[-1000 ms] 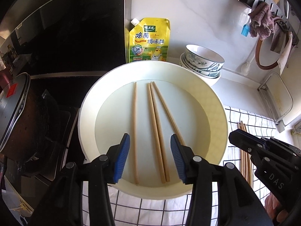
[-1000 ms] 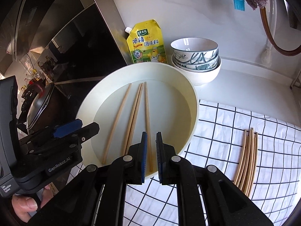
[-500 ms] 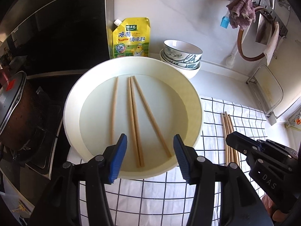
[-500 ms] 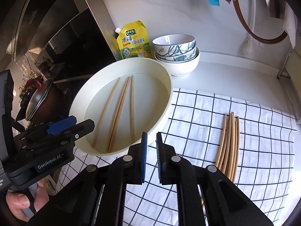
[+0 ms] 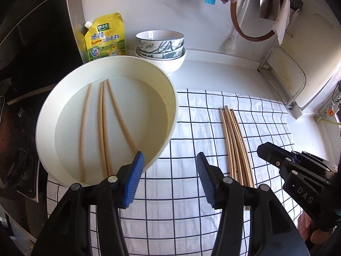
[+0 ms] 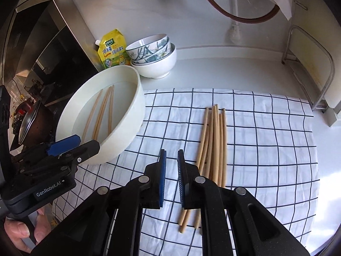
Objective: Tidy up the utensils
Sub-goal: 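Move both open tools back over the remaining chopsticks on the cloth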
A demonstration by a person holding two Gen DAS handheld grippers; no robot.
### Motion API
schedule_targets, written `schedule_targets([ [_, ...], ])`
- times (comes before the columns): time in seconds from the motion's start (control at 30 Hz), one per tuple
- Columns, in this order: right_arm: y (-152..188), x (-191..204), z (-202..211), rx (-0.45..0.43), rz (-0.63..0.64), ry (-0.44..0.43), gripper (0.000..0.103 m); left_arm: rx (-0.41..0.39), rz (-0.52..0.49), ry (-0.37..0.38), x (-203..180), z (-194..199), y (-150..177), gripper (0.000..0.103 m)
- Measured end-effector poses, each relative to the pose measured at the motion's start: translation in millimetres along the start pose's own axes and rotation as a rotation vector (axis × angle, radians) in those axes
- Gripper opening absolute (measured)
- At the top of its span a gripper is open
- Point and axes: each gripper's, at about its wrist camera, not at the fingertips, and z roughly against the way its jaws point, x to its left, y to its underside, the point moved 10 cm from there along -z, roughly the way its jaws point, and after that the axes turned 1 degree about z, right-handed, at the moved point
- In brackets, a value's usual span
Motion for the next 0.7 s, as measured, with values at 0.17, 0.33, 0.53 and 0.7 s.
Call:
schedule_targets([
  [0.17,14,-32,2,0.011,-0.046,0.037,0.012,0.033,-0.044,0.018,-27,-14,9,0.051],
  [0.33,33,-63,-4,0.038,-0.09,0.068,0.013,0.064,-0.076,0.028,-48,-30,19,0.051],
  [0.53,52,-86,-16,0.072,-0.122,0.078,0.02,0.107,-0.094,0.04,-64,-51,31,0.053],
  [0.7,60,-92,-30,0.095,-0.125,0.07,0.024,0.125,-0.095,0.045,-72,-65,36,0.061],
])
